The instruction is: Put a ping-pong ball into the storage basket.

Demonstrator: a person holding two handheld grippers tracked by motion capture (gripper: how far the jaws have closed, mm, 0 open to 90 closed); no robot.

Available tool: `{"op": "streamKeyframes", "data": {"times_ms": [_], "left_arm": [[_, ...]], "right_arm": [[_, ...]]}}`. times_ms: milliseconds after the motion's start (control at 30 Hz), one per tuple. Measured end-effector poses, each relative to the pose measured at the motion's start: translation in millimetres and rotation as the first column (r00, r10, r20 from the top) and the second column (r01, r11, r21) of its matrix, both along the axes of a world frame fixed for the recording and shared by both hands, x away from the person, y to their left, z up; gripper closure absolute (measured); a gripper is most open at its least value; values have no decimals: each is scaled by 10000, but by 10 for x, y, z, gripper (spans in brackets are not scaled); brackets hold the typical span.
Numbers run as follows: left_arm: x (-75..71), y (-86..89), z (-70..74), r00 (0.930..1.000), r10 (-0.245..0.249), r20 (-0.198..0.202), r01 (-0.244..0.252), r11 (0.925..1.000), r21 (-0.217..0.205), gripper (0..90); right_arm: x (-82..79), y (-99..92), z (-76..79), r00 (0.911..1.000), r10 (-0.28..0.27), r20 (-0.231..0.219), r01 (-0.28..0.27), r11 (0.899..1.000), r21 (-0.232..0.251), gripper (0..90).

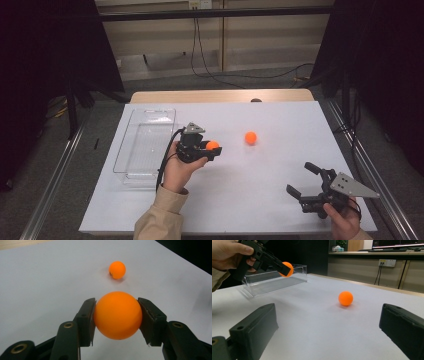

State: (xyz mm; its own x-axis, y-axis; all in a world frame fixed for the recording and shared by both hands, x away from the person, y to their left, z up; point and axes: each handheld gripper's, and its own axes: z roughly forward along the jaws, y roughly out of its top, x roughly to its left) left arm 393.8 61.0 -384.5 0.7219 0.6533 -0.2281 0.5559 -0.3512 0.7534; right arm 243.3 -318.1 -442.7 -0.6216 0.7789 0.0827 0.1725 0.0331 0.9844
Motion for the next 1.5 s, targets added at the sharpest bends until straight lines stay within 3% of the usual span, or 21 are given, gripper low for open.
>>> {"op": "streamKeyframes", "data": {"times_ms": [933, 1500], "left_arm": [[19, 102, 45, 9997, 166, -175, -164, 9998, 126, 509], [23, 195, 71, 9982, 563, -227, -561, 9984, 95, 509]], "right_arm": [[-7, -16, -2, 10000, -34, -9, 34, 10000, -31, 11], [-7, -11, -1, 10000, -1, -3, 1, 10000, -37, 13]]}}
